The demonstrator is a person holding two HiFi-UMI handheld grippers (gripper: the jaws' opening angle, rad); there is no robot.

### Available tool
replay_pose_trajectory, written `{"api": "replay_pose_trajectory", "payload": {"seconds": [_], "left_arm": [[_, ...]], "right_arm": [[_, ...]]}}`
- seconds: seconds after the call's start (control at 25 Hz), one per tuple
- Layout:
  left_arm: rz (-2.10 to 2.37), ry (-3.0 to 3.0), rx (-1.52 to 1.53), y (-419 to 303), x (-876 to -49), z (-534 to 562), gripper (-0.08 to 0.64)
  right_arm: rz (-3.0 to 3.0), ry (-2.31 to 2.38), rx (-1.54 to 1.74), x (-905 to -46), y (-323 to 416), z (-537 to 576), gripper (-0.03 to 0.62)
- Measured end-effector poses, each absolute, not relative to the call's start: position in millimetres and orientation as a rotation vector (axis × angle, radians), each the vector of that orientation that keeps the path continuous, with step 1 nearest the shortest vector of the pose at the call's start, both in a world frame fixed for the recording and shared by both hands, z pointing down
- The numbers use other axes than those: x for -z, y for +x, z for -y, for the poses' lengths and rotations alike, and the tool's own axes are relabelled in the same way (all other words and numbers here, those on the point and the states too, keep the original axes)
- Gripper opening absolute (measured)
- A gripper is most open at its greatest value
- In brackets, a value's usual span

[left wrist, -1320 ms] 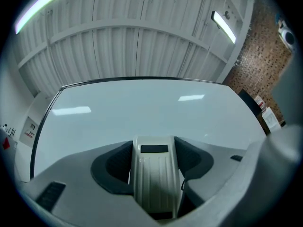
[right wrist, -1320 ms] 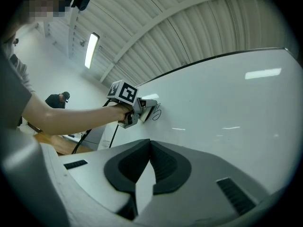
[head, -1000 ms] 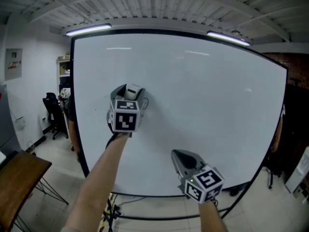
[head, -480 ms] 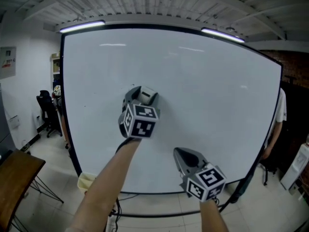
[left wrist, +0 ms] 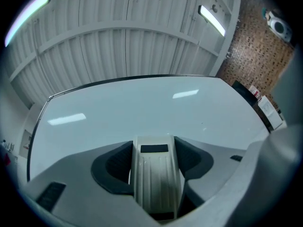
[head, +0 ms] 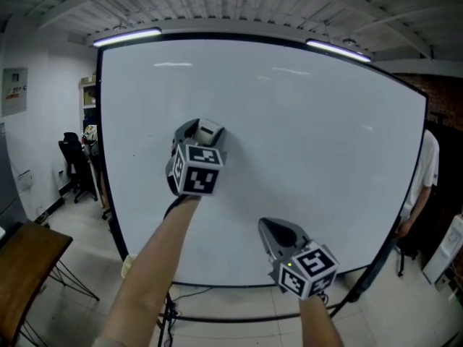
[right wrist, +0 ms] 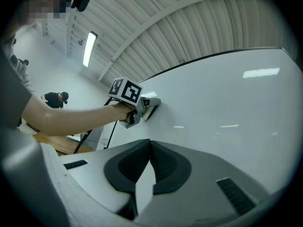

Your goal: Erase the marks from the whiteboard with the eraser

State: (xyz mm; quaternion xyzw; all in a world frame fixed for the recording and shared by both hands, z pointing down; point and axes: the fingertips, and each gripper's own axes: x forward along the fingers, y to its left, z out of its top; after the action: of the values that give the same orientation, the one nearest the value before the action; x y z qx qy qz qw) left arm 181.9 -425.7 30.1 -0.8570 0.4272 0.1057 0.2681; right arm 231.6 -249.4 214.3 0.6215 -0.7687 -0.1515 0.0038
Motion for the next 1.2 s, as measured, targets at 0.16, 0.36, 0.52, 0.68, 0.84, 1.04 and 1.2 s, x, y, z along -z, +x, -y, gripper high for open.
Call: {"api": "replay_pose_trajectory", "payload": {"seconds": [0.16,0.36,0.52,0.68,0.84,1.04,1.2], "left_arm": [[-1.254,-2.301,-0.328,141,-16,446,0.267],[-1.269,-2.315,-0.358,128,-9,452,0.267],[-1.274,-2.302,-0.346,137,-9,449,0.267],[-1.216,-2.295,-0.316,165,-14,436,0.267],[-1.15,-2.278,-0.262,203,-25,417,0.267],[-1.113,-2.216,-0.214,221,-32,406,0.267],[-1.132,-2.216,-0.213,201,-40,417,0.267]], "right_arm": [[2.415,1.936,0.462,-215,223,253,-0.011],[2.412,1.936,0.456,-214,217,253,-0.011],[2.394,1.955,0.449,-216,223,251,-0.011],[2.378,1.985,0.444,-219,235,246,-0.011],[2.364,2.007,0.447,-220,249,237,-0.011],[2.372,1.998,0.451,-217,258,233,-0.011],[2.397,1.952,0.448,-218,244,242,-0.011]]}}
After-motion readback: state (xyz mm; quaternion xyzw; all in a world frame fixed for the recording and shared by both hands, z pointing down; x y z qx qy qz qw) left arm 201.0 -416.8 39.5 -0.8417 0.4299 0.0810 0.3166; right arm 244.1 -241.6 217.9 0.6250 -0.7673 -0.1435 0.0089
